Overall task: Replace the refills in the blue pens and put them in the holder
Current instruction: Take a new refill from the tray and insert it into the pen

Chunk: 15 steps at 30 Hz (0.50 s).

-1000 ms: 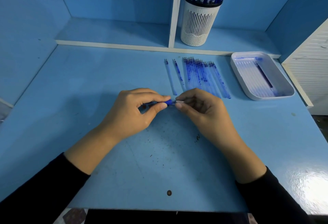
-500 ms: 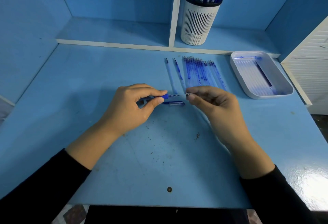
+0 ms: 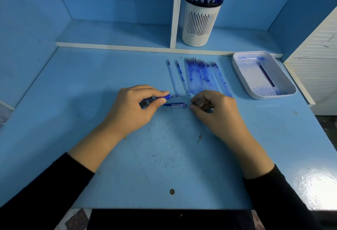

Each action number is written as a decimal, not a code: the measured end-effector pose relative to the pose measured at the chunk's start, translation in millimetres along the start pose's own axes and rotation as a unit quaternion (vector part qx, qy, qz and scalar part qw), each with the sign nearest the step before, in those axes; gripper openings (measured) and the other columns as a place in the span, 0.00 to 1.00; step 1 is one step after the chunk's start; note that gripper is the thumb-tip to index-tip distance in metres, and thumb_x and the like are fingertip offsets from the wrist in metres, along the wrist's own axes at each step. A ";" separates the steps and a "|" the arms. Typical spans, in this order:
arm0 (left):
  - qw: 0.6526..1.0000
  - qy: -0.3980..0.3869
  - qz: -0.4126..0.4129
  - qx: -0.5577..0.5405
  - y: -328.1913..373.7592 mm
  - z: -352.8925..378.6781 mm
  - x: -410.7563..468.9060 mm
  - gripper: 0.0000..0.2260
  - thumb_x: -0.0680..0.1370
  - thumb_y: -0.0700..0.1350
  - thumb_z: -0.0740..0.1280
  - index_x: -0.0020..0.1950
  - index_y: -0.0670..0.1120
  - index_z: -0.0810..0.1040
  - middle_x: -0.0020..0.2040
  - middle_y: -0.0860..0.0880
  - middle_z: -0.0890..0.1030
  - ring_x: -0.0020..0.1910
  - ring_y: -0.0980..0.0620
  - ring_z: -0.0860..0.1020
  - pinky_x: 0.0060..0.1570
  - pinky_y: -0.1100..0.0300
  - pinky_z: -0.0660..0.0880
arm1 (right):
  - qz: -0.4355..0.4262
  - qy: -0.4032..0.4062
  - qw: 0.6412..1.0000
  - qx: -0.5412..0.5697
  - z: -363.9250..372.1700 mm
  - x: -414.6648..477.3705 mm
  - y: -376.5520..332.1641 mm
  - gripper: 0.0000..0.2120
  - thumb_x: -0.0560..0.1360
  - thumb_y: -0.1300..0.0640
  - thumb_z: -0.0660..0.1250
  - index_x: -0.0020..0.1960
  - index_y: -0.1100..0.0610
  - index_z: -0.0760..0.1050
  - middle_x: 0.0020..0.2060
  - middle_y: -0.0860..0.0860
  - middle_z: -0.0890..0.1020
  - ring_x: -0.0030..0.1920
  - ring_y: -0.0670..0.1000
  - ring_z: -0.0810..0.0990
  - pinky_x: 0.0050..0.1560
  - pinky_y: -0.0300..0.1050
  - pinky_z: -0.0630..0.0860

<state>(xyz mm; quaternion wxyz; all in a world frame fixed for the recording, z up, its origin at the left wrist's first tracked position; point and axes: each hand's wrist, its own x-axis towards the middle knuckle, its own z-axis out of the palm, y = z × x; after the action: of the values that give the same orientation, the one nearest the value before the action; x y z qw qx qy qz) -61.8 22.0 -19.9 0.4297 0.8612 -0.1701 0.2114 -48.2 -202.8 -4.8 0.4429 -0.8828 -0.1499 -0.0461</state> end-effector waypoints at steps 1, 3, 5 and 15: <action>1.000 0.000 0.000 0.000 0.1 0.5 0.6 0.06 0.75 0.40 0.74 0.51 0.45 0.86 0.43 0.58 0.82 0.39 0.59 0.79 0.39 0.56 0.77 | -0.001 -0.001 1.000 0.000 0.5 -0.2 0.0 0.05 0.71 0.65 0.73 0.45 0.59 0.80 0.37 0.51 0.80 0.37 0.46 0.77 0.41 0.29 0.72; 1.000 0.000 0.000 0.000 0.2 1.1 1.0 0.06 0.75 0.40 0.74 0.51 0.45 0.86 0.42 0.59 0.82 0.38 0.58 0.79 0.37 0.54 0.76 | 0.008 -0.002 1.000 0.012 0.3 -2.2 1.0 0.06 0.70 0.65 0.74 0.46 0.59 0.80 0.38 0.51 0.81 0.37 0.45 0.77 0.42 0.28 0.73; 1.000 0.001 0.000 -0.003 0.1 1.7 0.5 0.06 0.75 0.40 0.74 0.51 0.46 0.86 0.42 0.58 0.82 0.38 0.56 0.79 0.36 0.52 0.76 | 0.040 0.005 0.998 0.046 -1.4 -3.8 2.8 0.07 0.70 0.63 0.75 0.47 0.58 0.81 0.40 0.52 0.82 0.38 0.45 0.79 0.44 0.30 0.74; 1.000 0.005 0.017 -0.006 6.7 6.3 -0.1 0.06 0.74 0.41 0.73 0.50 0.44 0.86 0.45 0.52 0.85 0.41 0.56 0.82 0.40 0.56 0.78 | -0.006 -0.007 0.988 0.155 6.7 -2.6 -16.7 0.08 0.71 0.61 0.75 0.50 0.56 0.81 0.40 0.49 0.83 0.41 0.47 0.82 0.49 0.36 0.76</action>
<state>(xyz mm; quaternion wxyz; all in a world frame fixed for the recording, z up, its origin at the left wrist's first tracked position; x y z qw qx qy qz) -63.6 13.1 -18.9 0.4324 0.8542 -0.1842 0.2221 -56.2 -188.6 3.4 0.5733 -0.8026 -0.1636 -0.0188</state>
